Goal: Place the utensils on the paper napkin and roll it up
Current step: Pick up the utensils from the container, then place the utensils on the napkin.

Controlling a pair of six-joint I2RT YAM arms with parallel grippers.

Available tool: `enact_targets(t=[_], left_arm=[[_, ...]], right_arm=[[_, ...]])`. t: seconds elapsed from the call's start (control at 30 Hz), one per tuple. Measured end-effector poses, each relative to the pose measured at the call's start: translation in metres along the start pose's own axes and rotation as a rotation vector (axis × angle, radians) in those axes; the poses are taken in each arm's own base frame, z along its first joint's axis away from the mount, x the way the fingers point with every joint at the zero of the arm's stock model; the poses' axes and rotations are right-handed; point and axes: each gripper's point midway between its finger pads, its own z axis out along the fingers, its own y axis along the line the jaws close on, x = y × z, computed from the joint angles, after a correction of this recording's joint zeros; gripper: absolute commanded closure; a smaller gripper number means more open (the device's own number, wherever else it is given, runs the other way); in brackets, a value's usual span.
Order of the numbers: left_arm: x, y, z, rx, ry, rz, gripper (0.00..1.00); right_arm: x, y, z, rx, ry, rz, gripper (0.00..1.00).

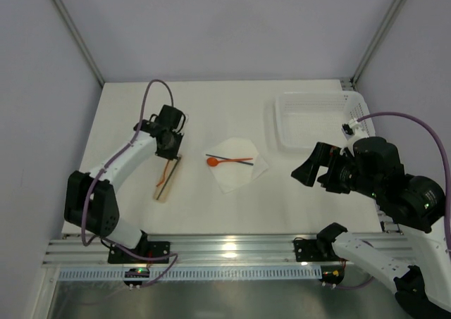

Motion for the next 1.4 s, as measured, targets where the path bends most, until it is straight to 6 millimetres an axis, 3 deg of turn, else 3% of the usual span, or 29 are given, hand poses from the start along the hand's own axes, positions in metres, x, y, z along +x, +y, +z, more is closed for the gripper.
enact_targets(t=[0.1, 0.2, 0.33, 0.47, 0.57, 0.73, 0.83, 0.97, 1.13, 1.4], left_arm=[[-0.023, -0.014, -0.021, 0.044, -0.087, 0.072, 1.00], [-0.040, -0.048, -0.042, 0.134, -0.176, 0.228, 1.00], [-0.040, -0.099, -0.060, 0.290, -0.231, 0.449, 1.00], [-0.035, -0.129, -0.064, 0.340, -0.262, 0.663, 1.00], [-0.034, -0.152, -0.053, 0.354, -0.239, 0.802, 1.00], [-0.027, -0.179, -0.016, 0.334, -0.161, 1.010, 1.00], [-0.021, -0.187, 0.000, 0.317, -0.136, 1.123, 1.00], [-0.029, -0.193, 0.005, 0.299, -0.172, 1.212, 1.00], [-0.042, -0.199, 0.010, 0.291, -0.209, 1.275, 1.00], [-0.049, -0.216, 0.036, 0.298, -0.187, 1.344, 1.00]], right_arm=[[0.000, 0.000, 0.000, 0.000, -0.001, 0.000, 0.01], [0.000, 0.000, 0.000, 0.000, 0.000, 0.000, 0.00], [0.000, 0.000, -0.001, 0.000, 0.002, 0.000, 0.01], [-0.001, 0.001, -0.004, -0.001, 0.001, 0.000, 0.00], [-0.003, 0.004, -0.007, -0.007, -0.003, -0.001, 0.01], [-0.004, 0.005, -0.009, -0.011, -0.003, -0.001, 0.01], [-0.003, 0.005, -0.009, -0.010, 0.003, 0.000, 0.01], [-0.002, 0.005, -0.009, -0.011, 0.007, 0.000, 0.01], [-0.001, 0.006, -0.007, -0.010, 0.017, 0.001, 0.01], [0.006, 0.000, -0.002, 0.011, 0.043, 0.010, 0.01]])
